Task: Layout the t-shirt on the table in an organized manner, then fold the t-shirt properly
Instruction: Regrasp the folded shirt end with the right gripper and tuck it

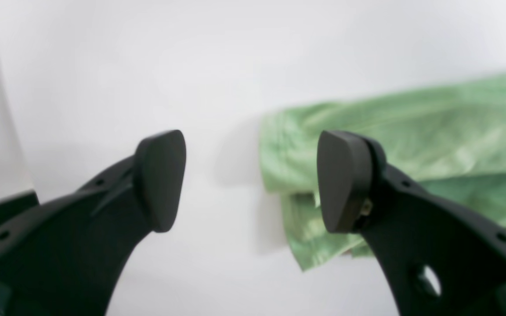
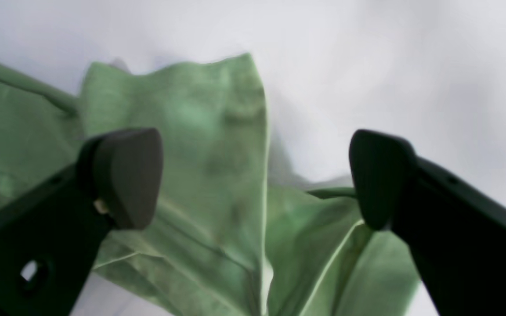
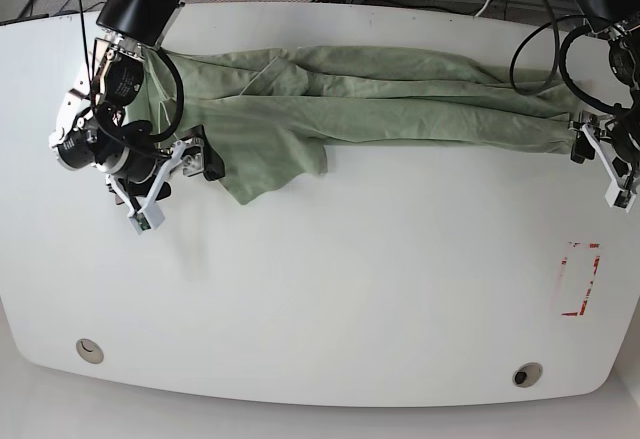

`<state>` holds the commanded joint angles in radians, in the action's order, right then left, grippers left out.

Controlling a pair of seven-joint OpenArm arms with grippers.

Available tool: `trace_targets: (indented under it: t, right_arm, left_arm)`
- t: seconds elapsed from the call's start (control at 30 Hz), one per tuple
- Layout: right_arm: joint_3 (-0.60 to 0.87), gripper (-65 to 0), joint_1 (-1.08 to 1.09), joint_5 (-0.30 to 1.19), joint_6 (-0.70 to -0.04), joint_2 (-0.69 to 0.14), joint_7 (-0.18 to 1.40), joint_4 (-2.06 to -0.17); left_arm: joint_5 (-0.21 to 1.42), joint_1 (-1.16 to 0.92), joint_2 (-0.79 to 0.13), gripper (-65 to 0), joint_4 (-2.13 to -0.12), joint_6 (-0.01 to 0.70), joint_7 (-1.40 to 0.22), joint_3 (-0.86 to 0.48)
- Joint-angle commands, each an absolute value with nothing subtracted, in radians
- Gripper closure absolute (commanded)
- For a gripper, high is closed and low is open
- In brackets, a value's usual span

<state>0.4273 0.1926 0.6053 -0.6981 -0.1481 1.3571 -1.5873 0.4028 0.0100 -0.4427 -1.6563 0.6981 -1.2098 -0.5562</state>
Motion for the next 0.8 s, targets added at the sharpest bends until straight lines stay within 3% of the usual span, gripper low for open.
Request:
trace_targets:
  t: [0.4,0.8]
  right_arm:
    - [0.344,-65.0,0.228,0.602,-0.698,-0.162,1.225,-1.349]
    - [0.314,-65.0,0.220,0.607,-0.698,-0.143,1.224,-1.319]
  left_arm:
    - [0.406,0.018,-0.441,-44.0,-1.656,0.698,-1.210,-0.556]
    - [0.406,0.019,-0.438,-44.0,-1.656,0.698,-1.210,-0.556]
